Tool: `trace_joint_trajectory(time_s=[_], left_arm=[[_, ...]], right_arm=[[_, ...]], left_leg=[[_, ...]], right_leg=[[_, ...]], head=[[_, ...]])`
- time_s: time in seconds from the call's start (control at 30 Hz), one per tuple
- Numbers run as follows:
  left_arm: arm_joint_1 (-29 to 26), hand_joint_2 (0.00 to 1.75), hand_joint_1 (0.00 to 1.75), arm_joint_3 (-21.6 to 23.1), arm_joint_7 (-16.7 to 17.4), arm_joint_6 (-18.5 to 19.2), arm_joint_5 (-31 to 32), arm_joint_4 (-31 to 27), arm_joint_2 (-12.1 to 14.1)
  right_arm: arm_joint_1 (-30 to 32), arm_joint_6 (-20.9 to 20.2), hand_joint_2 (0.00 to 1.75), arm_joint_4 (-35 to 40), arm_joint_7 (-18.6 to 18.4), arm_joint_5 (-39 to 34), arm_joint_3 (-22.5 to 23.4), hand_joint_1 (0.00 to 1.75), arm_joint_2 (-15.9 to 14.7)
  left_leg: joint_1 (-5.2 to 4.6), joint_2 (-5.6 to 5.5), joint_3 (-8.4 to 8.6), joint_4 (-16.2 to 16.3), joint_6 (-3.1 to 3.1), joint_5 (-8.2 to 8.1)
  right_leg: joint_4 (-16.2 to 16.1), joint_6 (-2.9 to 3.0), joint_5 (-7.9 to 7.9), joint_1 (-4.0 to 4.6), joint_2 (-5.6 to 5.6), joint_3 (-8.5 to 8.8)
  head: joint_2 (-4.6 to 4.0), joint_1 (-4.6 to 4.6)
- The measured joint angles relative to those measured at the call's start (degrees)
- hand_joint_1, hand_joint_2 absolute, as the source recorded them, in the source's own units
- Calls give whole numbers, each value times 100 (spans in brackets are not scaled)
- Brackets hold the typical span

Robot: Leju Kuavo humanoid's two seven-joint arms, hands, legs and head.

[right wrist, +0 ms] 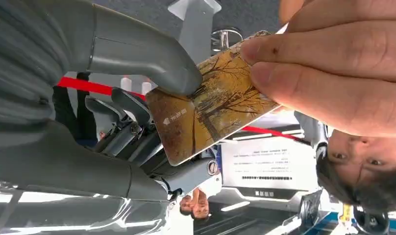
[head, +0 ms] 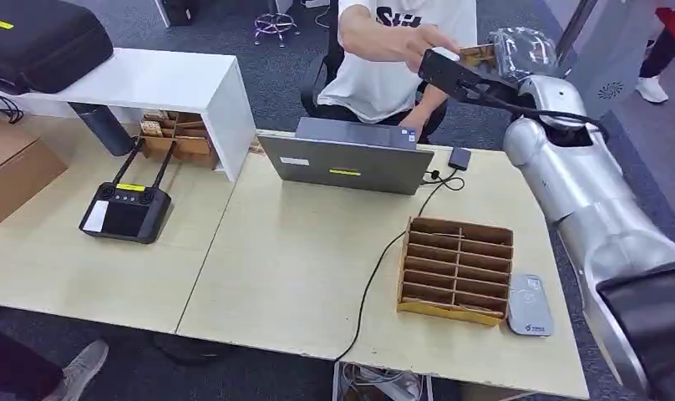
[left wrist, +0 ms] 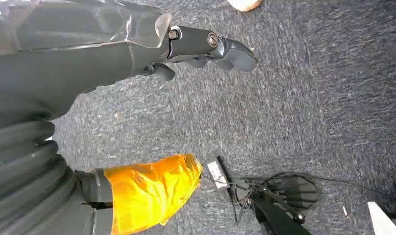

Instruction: Pass the card to the sensor for recognition and then transmit it.

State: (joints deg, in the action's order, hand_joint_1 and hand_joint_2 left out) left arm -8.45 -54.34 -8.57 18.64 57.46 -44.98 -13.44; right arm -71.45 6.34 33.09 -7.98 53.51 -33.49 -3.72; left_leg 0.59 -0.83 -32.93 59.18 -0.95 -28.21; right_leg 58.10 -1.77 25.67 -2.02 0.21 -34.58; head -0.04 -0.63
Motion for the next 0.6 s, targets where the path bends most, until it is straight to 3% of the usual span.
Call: trace_joint_trajectory(time_s=[0.4, 0.43, 0.47, 0.6], left_arm=[[-1, 175, 0, -39, 2, 5, -2, 13, -46], [-1, 175, 0, -46, 2, 18, 9, 13, -46], [-1, 175, 0, -55, 6, 54, 33, 11, -48], [-3, 175, 0, -184, 72, 210, 160, 0, -94]], right_arm=[[-18, -4, 175, -210, 0, 0, -63, 175, 57], [-18, -7, 175, -219, 0, -2, -66, 138, 59], [-19, -11, 175, -225, 0, -4, -68, 0, 59], [-18, -15, 175, -230, 37, -123, -70, 0, 66]], left_leg=[[1, 0, -1, 0, 0, 0], [1, 0, -2, 0, 0, 0], [1, 0, -2, 0, 0, 0], [0, 0, -1, 0, 0, 0]], right_leg=[[0, 0, 0, 1, 0, 0], [0, 0, 0, 0, 0, 0], [0, 0, 0, 0, 0, 0], [-1, 0, 0, 0, 0, -1]], head=[[0, 0], [0, 0], [0, 0], [0, 0]])
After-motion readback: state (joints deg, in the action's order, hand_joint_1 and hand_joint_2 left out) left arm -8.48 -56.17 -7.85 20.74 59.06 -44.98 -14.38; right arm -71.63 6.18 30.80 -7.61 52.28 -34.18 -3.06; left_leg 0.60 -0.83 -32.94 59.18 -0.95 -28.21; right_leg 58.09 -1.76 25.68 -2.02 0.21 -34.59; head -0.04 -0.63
